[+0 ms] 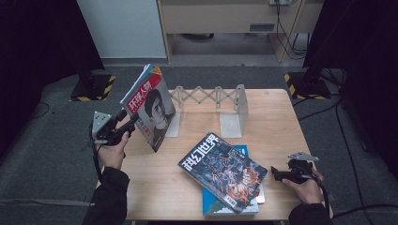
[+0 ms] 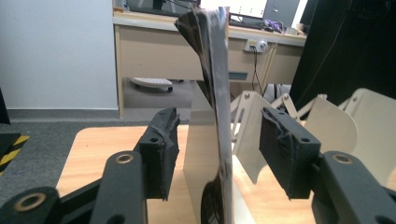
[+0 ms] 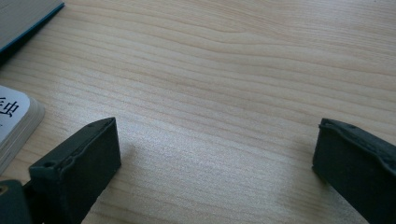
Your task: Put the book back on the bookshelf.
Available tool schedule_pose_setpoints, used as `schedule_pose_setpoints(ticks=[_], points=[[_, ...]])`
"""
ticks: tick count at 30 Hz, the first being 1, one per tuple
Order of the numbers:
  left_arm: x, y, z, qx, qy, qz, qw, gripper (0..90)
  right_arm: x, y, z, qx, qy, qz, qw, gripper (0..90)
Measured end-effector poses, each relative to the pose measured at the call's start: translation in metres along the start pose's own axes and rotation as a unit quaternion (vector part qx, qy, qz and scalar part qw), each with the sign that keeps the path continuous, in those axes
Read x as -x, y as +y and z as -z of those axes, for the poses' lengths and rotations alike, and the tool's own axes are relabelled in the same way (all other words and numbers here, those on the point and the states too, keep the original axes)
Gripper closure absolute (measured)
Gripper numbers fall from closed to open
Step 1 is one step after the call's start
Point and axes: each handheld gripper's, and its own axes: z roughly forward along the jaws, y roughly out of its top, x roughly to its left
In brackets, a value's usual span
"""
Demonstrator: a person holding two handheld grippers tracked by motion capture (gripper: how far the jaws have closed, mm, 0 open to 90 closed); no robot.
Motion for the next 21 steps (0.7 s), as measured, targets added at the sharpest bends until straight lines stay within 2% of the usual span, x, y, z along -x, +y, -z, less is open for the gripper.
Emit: schedule_pose_setpoints(ticks=[6,9,10,17,18,21], points=[[0.000,-0.015,0.012,-0.006,-0.018,0.017,0.9997,43.5,0.000,0.000,0.000,-0.002,-0.001,0.000,1.0000,0.4],[0.000,-0.022,0.016,-0.009,-0.019,0.017,0.9996,42.4,0.000,0.000,-0.001,-0.001,-0.001,-0.001,1.0000,0.3],[0.000,-0.027,0.020,-0.020,-0.019,0.012,0.9996,41.8,0.000,0.000,-0.001,-0.001,-0.002,-0.001,1.0000,0.3],[0.004,-0.046,0.029,-0.043,-0.021,-0.001,0.9989,39.3,0.000,0.000,-0.001,0.000,-0.003,-0.002,1.0000,0.3],[0.007,-0.054,0.029,-0.050,-0.030,0.004,0.9983,38.7,0.000,0.000,-0.001,-0.001,-0.002,-0.002,1.0000,0.3],[0.010,-0.062,0.028,-0.056,-0.038,0.006,0.9977,37.1,0.000,0.000,-0.001,-0.001,-0.002,-0.003,1.0000,0.7]])
